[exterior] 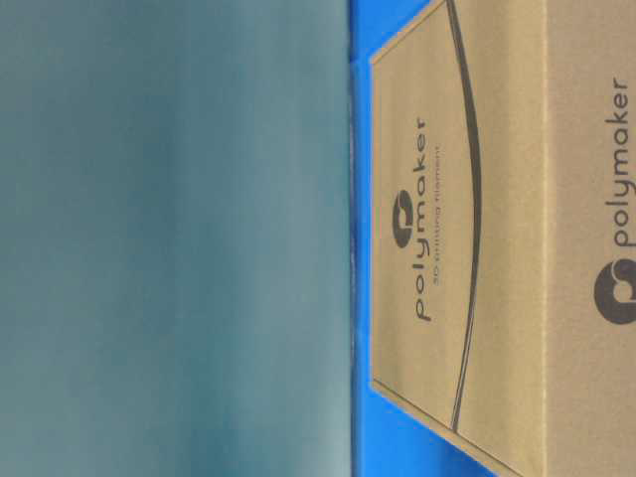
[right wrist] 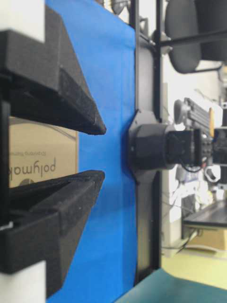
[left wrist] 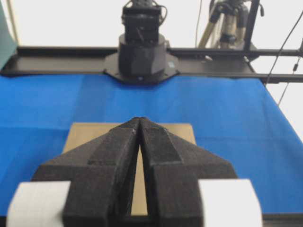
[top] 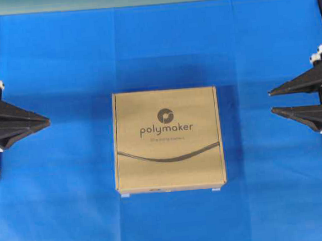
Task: Lift up the cardboard box by clamping it between your arms.
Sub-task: 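Raise both grippers and swing them inward toward the box sides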
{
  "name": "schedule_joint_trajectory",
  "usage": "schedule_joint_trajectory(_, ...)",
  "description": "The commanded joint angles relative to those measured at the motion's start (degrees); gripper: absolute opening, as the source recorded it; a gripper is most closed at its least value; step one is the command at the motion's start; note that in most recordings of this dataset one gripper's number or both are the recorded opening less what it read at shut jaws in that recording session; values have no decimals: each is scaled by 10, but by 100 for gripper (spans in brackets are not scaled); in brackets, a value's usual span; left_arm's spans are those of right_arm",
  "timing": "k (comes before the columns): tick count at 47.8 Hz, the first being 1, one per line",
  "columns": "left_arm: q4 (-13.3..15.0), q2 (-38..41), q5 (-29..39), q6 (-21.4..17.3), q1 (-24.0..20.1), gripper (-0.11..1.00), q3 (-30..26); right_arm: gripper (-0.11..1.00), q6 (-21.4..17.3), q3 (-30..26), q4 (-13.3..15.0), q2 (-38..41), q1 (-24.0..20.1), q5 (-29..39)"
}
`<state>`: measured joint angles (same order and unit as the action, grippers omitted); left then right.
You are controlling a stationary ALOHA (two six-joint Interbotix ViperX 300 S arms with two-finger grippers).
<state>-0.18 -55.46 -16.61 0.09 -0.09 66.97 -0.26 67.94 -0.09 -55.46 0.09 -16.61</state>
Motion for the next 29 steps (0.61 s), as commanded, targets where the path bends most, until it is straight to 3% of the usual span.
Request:
schedule_joint_trajectory(1, -9, 28, 11, 14, 0, 5, -9, 14, 1, -8, -2, 8, 5, -2)
schedule_joint_trajectory(5, -9, 51, 14, 21, -1, 11, -18, 7, -4, -6, -16, 9, 5, 30)
schedule_joint_trajectory(9, -9, 68, 18, 21, -1, 1, -31, 2, -9, -11, -25, 10, 6, 91)
schedule_joint_trajectory(15, -9, 89, 42, 20, -1, 1, -43, 1, -16, -33, -27, 16, 13, 185)
schedule_joint_trajectory(29, -10, 114, 195, 22, -3, 1, -64, 1, -15, -91, -24, 64, 33, 370)
